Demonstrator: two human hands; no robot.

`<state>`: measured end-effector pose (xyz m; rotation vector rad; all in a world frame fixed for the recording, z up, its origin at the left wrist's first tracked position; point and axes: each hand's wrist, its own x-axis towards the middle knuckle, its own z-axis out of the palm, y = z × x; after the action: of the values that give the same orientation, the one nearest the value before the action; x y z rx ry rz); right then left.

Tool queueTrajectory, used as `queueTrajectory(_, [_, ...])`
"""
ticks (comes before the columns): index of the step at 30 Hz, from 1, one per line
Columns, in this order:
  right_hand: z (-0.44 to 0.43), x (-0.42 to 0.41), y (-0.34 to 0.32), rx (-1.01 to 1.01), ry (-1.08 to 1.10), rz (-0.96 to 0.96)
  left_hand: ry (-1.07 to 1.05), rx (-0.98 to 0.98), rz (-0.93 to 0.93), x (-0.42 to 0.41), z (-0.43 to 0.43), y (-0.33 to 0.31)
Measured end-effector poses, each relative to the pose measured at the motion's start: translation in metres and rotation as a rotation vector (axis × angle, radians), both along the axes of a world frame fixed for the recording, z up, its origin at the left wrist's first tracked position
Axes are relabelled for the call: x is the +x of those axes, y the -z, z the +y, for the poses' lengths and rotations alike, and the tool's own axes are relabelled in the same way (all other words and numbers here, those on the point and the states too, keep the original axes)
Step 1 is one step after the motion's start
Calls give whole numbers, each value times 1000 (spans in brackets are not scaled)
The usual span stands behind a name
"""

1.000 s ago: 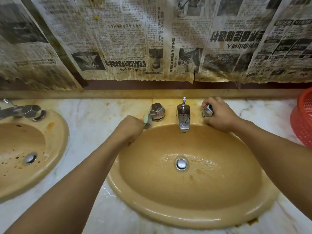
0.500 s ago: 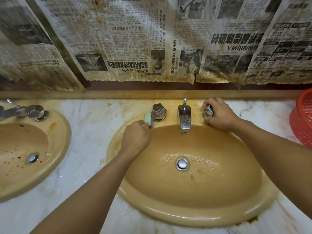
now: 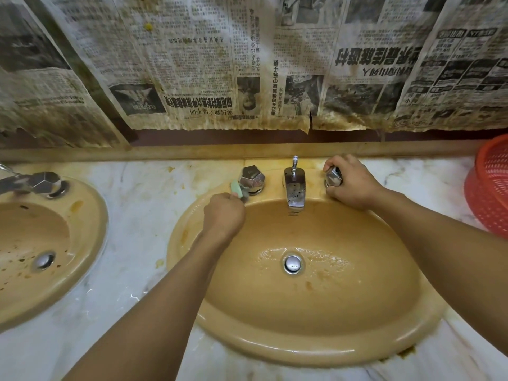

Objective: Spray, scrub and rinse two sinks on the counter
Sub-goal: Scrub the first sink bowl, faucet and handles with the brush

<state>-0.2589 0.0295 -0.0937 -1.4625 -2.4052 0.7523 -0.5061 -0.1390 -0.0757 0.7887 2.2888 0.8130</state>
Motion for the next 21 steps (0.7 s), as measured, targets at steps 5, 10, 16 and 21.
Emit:
queueTrajectory(5, [-1,0,-1,0,-8,-2,230,-104,270,-15,-11,-5])
queueTrajectory(10, [-1,0,-2,4,-12,-19,544,-312,731,-59,-44,-27])
queueTrajectory(16, [-3,1,-8,3,-42,-128,689,-482,927,-78,-115,-34])
queueTrajectory(21, [-20,3,-18,-32,1,-69,708,-447,933,-99,-106,-32])
